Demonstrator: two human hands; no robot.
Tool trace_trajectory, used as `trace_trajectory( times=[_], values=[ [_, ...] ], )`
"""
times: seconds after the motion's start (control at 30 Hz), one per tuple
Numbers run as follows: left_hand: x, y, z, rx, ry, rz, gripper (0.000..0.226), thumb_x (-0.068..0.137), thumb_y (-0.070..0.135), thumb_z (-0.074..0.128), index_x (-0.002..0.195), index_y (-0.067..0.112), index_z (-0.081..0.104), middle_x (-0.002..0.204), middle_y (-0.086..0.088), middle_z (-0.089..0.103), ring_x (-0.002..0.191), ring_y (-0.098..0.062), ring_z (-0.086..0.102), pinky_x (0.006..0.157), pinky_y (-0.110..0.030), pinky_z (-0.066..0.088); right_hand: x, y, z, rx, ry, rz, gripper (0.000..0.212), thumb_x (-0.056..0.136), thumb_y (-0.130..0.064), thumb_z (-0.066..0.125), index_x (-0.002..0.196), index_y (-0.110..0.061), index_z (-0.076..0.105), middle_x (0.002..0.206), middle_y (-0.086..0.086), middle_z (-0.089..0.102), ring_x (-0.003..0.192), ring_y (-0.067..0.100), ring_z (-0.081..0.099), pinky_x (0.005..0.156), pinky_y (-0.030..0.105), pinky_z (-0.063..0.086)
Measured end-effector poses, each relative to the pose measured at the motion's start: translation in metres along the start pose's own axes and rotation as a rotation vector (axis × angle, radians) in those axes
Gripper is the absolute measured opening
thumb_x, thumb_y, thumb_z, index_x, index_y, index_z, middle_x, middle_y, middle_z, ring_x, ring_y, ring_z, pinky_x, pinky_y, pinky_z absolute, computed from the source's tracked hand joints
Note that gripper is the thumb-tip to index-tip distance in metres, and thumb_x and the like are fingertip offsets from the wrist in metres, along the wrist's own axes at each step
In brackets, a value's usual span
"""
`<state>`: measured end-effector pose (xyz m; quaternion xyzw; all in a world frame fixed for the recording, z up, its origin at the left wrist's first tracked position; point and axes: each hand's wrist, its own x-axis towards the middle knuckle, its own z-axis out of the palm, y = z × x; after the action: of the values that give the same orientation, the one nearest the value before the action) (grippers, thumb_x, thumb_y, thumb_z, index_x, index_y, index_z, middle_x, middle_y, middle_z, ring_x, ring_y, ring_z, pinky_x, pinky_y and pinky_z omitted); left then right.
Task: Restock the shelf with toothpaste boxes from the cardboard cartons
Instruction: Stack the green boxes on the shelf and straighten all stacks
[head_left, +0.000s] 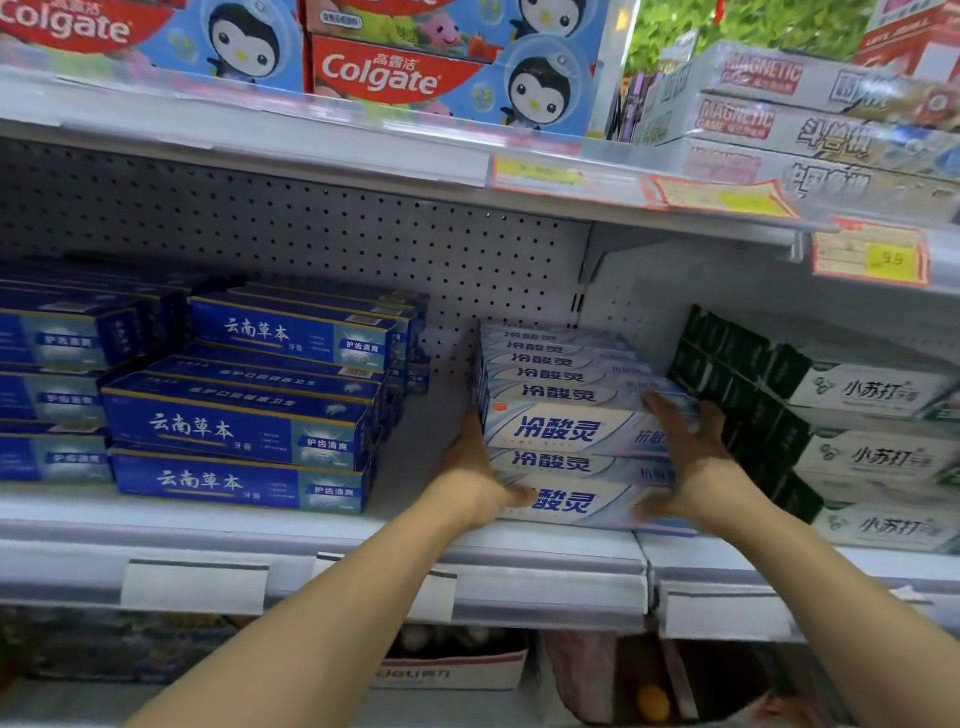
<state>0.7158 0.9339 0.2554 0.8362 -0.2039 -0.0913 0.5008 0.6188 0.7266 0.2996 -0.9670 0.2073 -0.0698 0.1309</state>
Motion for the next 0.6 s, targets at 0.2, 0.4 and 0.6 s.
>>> trace_trajectory(
  times=[0.2, 0.4, 0.6],
  values=[
    [0.014, -0.003, 0.005, 0.060, 0.025, -0.019, 0.102, 0.062, 0.028, 0.086, 0.139, 0.028, 0.018, 0.129, 0.001, 0.054, 0.114, -0.022, 0.057, 0.098, -0.040, 0.048, 0.012, -0.002, 0.001, 0.044, 0.007, -0.002, 0.125, 0.062, -0.017, 0.086, 0.148, -0.038, -0.003, 0.150, 0.013, -0.028, 0.141, 0.038, 0.018, 0.110, 0.040, 0.034],
    [0.014, -0.003, 0.002, 0.069, 0.033, -0.020, 0.107, 0.055, 0.038, 0.088, 0.138, 0.027, 0.022, 0.131, 0.002, 0.053, 0.116, -0.022, 0.055, 0.099, -0.040, 0.047, 0.010, 0.011, 0.007, 0.164, 0.062, 0.099, 0.142, 0.056, -0.027, 0.090, 0.146, -0.022, -0.020, 0.155, 0.016, 0.004, 0.138, 0.036, 0.023, 0.108, 0.038, 0.031],
    [0.018, -0.002, 0.001, 0.076, -0.005, -0.030, 0.108, 0.060, 0.025, 0.088, 0.143, 0.027, 0.019, 0.129, 0.003, 0.056, 0.114, -0.020, 0.057, 0.100, -0.039, 0.046, 0.018, 0.012, 0.012, 0.169, 0.025, 0.112, 0.140, 0.063, -0.023, 0.086, 0.143, -0.023, -0.029, 0.154, 0.016, 0.021, 0.131, 0.036, 0.039, 0.103, 0.040, 0.040]
  ],
)
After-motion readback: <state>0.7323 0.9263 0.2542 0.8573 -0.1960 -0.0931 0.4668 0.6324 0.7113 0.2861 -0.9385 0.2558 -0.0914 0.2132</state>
